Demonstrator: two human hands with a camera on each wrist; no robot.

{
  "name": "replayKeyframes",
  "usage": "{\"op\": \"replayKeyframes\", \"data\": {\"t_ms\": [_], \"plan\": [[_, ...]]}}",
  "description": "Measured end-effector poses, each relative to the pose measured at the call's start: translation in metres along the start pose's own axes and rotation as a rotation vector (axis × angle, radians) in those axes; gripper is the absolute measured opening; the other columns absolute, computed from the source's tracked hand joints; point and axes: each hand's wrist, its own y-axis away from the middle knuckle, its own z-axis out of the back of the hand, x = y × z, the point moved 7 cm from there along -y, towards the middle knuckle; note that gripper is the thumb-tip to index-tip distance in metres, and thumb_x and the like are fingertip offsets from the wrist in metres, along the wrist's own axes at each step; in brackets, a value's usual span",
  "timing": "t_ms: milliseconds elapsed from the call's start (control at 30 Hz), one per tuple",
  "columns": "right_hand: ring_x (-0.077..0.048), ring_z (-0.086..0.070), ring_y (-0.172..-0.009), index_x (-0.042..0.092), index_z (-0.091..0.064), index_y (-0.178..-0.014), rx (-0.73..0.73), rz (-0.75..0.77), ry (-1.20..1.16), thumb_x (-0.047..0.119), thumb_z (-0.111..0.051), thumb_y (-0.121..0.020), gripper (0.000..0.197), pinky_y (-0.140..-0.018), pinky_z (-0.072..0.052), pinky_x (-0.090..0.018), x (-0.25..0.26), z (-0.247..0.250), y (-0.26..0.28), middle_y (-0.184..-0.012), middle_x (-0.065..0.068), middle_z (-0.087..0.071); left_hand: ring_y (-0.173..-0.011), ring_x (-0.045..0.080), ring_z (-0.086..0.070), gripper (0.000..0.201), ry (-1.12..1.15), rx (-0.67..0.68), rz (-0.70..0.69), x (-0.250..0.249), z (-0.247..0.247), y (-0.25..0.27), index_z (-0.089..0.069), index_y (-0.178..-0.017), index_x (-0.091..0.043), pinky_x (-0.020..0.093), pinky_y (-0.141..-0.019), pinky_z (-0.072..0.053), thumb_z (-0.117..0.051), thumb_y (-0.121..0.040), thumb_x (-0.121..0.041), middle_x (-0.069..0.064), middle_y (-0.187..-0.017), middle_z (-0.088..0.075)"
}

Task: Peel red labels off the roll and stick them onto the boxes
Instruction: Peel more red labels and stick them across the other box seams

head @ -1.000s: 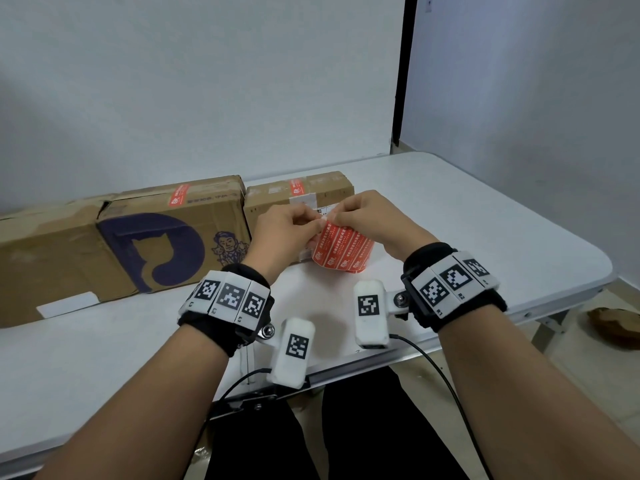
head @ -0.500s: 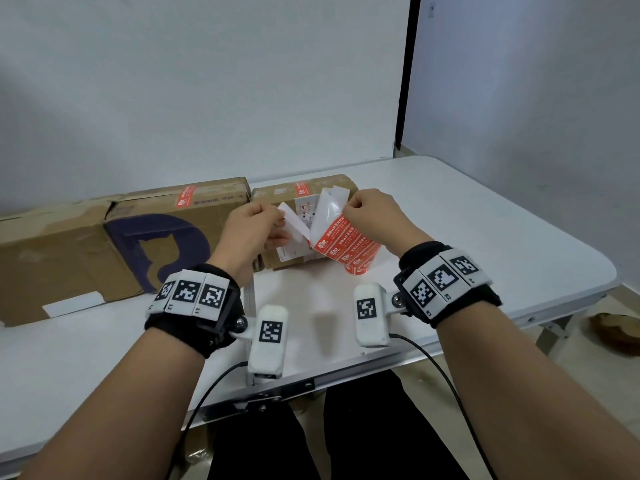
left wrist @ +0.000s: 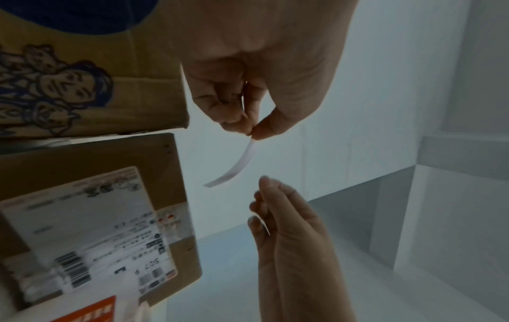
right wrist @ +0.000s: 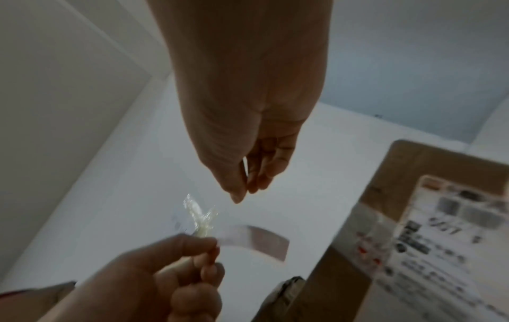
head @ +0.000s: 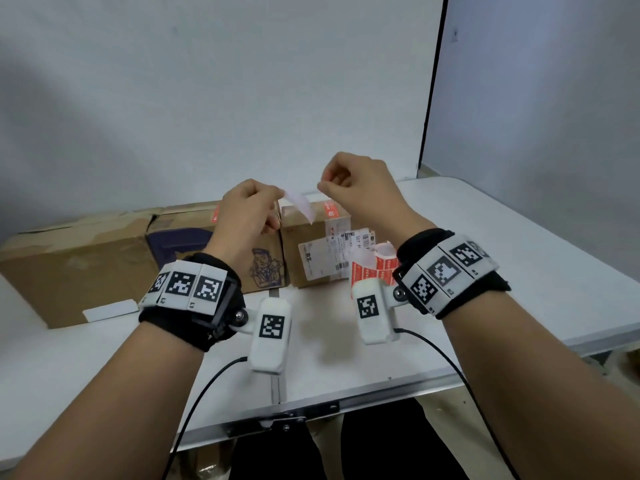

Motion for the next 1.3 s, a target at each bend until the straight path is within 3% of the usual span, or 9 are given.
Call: {"op": "replayKeyframes", "data": {"t_ms": [167,367,600,833,1033,1200,1300], "plan": [[-0.012,-0.061,-0.077,0.016,-0.064,-0.083,0.133,0.194,0.042,0.024,-0.067,-0.084,0.009,-0.075,-0.053,-0.028,0.048,-0.033,-0.021,-0.083,0.002,-0.067,-0.048,0.014,-0.046,0.01,-0.012,-0.071,0.036,-0.015,0.018,-0.014,-0.052,-0.074,-0.013,0.023,-0.045,-0.037,-0.059,-0.081,-0.017,0.0,-0.067,-0.046],[-0.018,-0.06,-0.083,0.018,-0.058,-0.086,0.174,0.274,0.218,0.027,-0.065,-0.085,0.011,-0.077,-0.053,-0.039,0.064,-0.063,-0.034,-0.088,0.003,-0.06,-0.049,0.014,-0.043,0.008,0.026,-0.117,0.073,-0.02,0.035,-0.024,-0.05,-0.077,-0.011,0.025,-0.046,-0.033,-0.056,-0.08,-0.015,0.0,-0.066,-0.044],[-0.022,-0.057,-0.09,0.013,-0.058,-0.094,0.103,0.344,0.342,0.025,-0.056,-0.091,0.013,-0.07,-0.044,-0.032,0.078,-0.072,-0.039,-0.098,-0.002,-0.06,-0.048,0.013,-0.042,0.006,0.05,-0.146,0.101,-0.02,0.043,-0.029,-0.051,-0.078,-0.012,0.024,-0.046,-0.033,-0.054,-0.079,-0.017,-0.001,-0.065,-0.044],[-0.023,-0.056,-0.088,0.011,-0.059,-0.097,0.065,0.373,0.408,0.025,-0.051,-0.095,0.016,-0.072,-0.047,-0.036,0.081,-0.075,-0.039,-0.098,-0.004,-0.06,-0.048,0.014,-0.041,0.009,0.065,-0.154,0.111,-0.02,0.047,-0.029,-0.054,-0.085,-0.01,0.025,-0.048,-0.031,-0.054,-0.079,-0.018,-0.001,-0.068,-0.043],[-0.022,-0.056,-0.085,0.014,-0.06,-0.093,-0.019,0.35,0.296,0.027,-0.053,-0.093,0.015,-0.071,-0.048,-0.038,0.074,-0.06,-0.052,-0.091,0.0,-0.058,-0.049,0.01,-0.045,0.029,0.059,0.0,0.111,-0.024,0.04,-0.029,-0.058,-0.094,-0.014,0.022,-0.049,-0.036,-0.064,-0.083,-0.04,-0.003,-0.077,-0.045],[-0.019,-0.062,-0.079,0.017,-0.063,-0.084,-0.044,0.248,0.097,0.028,-0.06,-0.087,0.012,-0.075,-0.052,-0.039,0.062,-0.056,-0.062,-0.083,0.002,-0.065,-0.05,0.012,-0.045,0.029,0.116,0.013,0.107,-0.026,0.052,-0.033,-0.06,-0.106,-0.011,0.023,-0.049,-0.038,-0.064,-0.083,-0.028,-0.001,-0.08,-0.047],[-0.018,-0.066,-0.073,0.011,-0.066,-0.083,0.036,0.037,-0.259,0.021,-0.065,-0.086,0.01,-0.071,-0.054,-0.031,0.046,-0.062,-0.069,-0.077,-0.001,-0.069,-0.054,0.012,-0.048,0.016,0.087,-0.045,0.092,-0.026,0.071,-0.041,-0.059,-0.097,-0.012,0.022,-0.051,-0.042,-0.063,-0.085,-0.022,0.0,-0.083,-0.051]]}}
